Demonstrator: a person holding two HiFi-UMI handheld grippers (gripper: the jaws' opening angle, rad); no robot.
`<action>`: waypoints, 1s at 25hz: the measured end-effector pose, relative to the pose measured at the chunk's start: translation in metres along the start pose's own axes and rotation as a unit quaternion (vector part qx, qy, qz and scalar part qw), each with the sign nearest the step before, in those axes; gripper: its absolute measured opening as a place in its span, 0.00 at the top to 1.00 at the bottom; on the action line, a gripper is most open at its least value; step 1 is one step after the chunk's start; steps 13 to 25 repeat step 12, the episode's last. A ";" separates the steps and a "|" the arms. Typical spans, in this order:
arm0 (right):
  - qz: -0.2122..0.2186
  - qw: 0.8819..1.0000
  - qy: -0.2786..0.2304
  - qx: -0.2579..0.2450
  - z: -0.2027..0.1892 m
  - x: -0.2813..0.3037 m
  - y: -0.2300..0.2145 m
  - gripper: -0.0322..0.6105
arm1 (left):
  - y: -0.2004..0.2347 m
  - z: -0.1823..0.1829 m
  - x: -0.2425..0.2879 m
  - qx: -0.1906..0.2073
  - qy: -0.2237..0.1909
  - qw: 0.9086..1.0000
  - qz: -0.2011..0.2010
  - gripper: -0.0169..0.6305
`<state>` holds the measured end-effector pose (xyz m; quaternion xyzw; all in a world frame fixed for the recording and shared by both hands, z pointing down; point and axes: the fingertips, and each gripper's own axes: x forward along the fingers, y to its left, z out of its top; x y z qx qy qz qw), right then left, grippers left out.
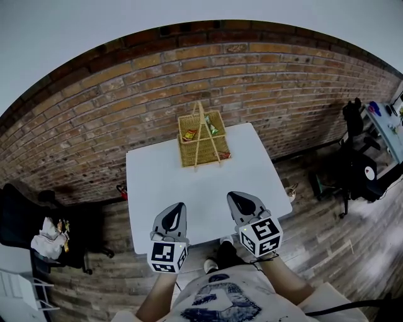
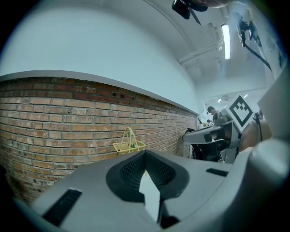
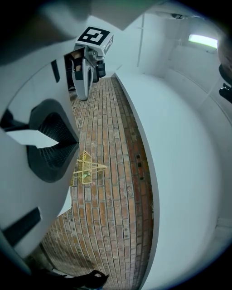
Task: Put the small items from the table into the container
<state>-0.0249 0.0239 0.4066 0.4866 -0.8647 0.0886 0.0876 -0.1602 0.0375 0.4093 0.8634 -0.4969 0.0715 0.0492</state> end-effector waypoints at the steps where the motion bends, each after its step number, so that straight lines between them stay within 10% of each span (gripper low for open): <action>1: 0.000 1.000 0.001 0.001 0.000 0.000 0.000 0.92 | -0.001 0.000 0.001 0.000 0.000 1.000 -0.001 0.90; 25: 0.000 1.000 0.003 0.010 -0.006 -0.001 -0.007 0.92 | -0.006 -0.004 0.008 -0.003 0.003 1.000 -0.007 0.90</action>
